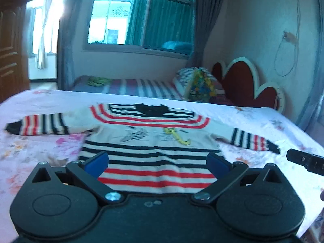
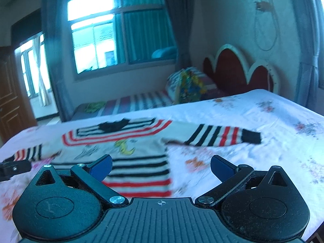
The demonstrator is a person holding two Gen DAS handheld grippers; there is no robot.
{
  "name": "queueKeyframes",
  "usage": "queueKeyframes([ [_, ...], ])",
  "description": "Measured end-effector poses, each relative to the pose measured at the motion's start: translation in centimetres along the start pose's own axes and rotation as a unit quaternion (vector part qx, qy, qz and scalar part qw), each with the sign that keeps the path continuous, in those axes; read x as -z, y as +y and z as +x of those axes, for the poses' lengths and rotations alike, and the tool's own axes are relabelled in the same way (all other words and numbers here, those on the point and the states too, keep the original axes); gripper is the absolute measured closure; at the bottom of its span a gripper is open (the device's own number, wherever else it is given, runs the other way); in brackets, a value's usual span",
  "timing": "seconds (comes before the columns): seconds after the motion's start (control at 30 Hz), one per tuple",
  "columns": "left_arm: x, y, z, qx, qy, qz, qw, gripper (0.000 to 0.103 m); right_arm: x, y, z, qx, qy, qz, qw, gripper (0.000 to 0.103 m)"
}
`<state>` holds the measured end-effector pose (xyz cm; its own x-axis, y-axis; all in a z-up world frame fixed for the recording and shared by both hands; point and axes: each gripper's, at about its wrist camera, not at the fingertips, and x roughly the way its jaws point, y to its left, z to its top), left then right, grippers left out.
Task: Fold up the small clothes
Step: 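Move the right tool to the striped sleeve cuff and grasp it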
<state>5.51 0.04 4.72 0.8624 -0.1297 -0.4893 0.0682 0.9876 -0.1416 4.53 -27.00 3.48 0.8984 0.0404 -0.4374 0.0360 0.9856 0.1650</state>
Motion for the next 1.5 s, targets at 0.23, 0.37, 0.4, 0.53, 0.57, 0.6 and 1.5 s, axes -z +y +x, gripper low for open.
queueKeyframes([
  [0.23, -2.6, -1.2, 3.6, -0.008, -0.011, 0.013, 0.9998, 0.002, -2.6, -4.7, 2.1, 0.027, -0.028, 0.036, 0.999, 0.001],
  [0.37, -4.1, -1.5, 6.1, -0.028, -0.014, 0.018, 0.9993, 0.002, -4.1, -7.1, 4.1, 0.042, -0.029, 0.050, 0.997, 0.028],
  [0.4, -4.4, -1.6, 6.7, -0.035, -0.017, 0.019, 0.9991, 0.002, -4.3, -7.7, 5.0, 0.048, -0.022, 0.057, 0.997, 0.031],
  [0.53, -5.7, -1.6, 9.0, -0.059, -0.030, 0.023, 0.9976, 0.002, -5.0, -9.8, 7.7, 0.056, -0.015, 0.076, 0.995, 0.031],
  [0.57, -6.0, -1.6, 9.7, -0.062, -0.030, 0.023, 0.9974, 0.002, -5.2, -10.2, 8.3, 0.059, -0.014, 0.078, 0.995, 0.031],
  [0.6, -6.3, -1.5, 10.6, -0.065, -0.027, 0.025, 0.9972, 0.002, -5.3, -10.7, 9.0, 0.063, -0.012, 0.080, 0.995, 0.031],
  [1.5, -5.9, -2.0, 27.1, -0.150, 0.066, 0.023, 0.9861, 0.037, -0.8, -27.0, 26.9, 0.162, 0.057, 0.293, 0.940, 0.048],
])
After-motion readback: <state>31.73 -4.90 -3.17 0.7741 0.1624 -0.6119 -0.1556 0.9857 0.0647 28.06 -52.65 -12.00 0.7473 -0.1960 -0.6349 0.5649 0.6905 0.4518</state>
